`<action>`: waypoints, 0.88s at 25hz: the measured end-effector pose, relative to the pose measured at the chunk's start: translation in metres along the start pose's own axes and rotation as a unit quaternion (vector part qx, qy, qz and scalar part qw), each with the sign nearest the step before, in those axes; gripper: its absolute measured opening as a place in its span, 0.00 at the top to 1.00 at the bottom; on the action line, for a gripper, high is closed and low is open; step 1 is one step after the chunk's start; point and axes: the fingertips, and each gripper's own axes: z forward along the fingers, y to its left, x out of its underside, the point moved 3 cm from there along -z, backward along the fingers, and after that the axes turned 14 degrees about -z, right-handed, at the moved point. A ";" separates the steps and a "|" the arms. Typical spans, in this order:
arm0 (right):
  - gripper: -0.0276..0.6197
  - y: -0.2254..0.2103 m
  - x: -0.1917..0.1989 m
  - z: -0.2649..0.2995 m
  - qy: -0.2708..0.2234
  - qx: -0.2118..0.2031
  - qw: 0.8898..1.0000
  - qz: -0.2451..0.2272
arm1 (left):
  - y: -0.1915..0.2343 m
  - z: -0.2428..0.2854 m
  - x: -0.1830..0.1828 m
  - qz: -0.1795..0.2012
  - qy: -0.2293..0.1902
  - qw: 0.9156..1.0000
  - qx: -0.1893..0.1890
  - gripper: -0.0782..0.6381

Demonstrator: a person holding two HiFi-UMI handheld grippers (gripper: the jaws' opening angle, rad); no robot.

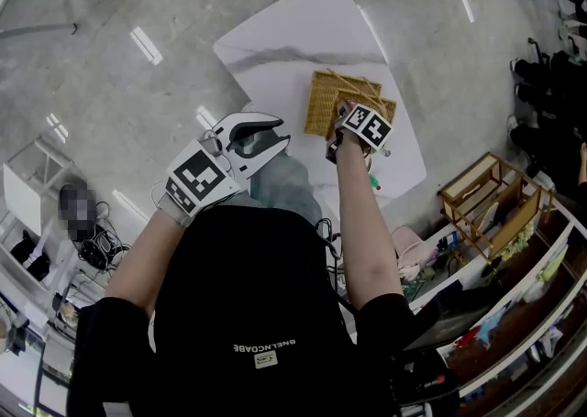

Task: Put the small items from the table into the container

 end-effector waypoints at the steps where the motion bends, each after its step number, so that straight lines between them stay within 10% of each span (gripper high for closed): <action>1: 0.62 0.000 -0.001 0.000 0.000 -0.001 1.000 -0.002 | 0.000 0.001 0.000 0.000 0.001 1.000 0.001 0.78; 22: 0.55 0.037 -0.013 -0.106 -0.118 -0.090 0.987 0.059 | -0.041 0.027 -0.030 0.065 0.016 0.995 0.080 0.78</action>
